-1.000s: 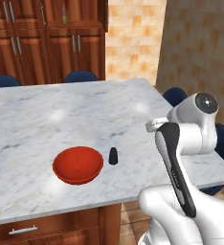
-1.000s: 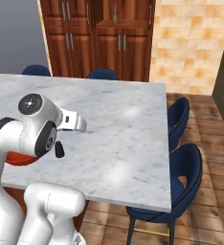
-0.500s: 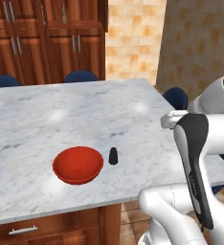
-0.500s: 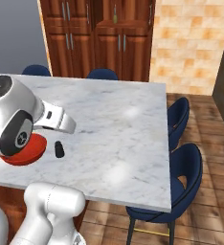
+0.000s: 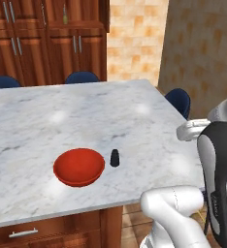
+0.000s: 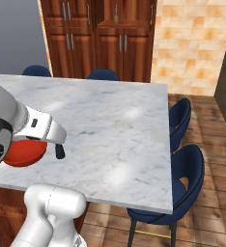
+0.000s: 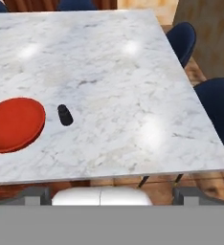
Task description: Retrieve the bottle and the shaker from the cabinet and place them next to the mixing bowl on the counter. Then add garlic from the fridge to the mixing bowl.
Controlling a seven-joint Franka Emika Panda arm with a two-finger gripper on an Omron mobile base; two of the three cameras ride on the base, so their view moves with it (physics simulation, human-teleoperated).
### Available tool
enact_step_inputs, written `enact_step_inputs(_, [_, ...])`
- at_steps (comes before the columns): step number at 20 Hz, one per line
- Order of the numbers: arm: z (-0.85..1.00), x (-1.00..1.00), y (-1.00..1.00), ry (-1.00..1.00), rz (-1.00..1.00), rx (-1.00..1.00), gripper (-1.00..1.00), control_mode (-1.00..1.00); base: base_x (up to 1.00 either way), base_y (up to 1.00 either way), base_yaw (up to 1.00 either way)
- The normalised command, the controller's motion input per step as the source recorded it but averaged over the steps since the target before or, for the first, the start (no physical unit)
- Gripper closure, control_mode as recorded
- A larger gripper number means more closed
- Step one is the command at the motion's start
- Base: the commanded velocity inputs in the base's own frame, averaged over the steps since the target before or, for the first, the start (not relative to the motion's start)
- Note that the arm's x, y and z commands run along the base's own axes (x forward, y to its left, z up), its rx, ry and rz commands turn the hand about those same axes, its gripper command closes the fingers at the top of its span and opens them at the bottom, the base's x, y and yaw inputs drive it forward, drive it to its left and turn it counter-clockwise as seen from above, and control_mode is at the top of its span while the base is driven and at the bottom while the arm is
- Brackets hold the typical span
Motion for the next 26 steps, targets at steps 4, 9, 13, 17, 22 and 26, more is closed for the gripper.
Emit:
enact_step_inputs(4, [0.00,0.00,0.00,0.00,0.00,0.00,-1.00,1.00,-0.10,-0.10,0.00])
enact_step_inputs(9, [0.00,0.00,0.00,0.00,0.00,0.00,-1.00,1.00,-0.97,-1.00,-0.01])
enact_step_inputs(13, [0.00,0.00,0.00,0.00,0.00,0.00,-1.00,1.00,-0.48,-1.00,-0.08])
enact_step_inputs(17, [0.00,0.00,0.00,0.00,0.00,0.00,-1.00,1.00,0.01,-1.00,-0.11])
enact_step_inputs(22, [0.00,0.00,0.00,0.00,0.00,0.00,-1.00,1.00,0.36,-1.00,-0.10])
enact_step_inputs(26, [0.00,0.00,0.00,0.00,0.00,0.00,-1.00,1.00,0.80,-1.00,-0.06])
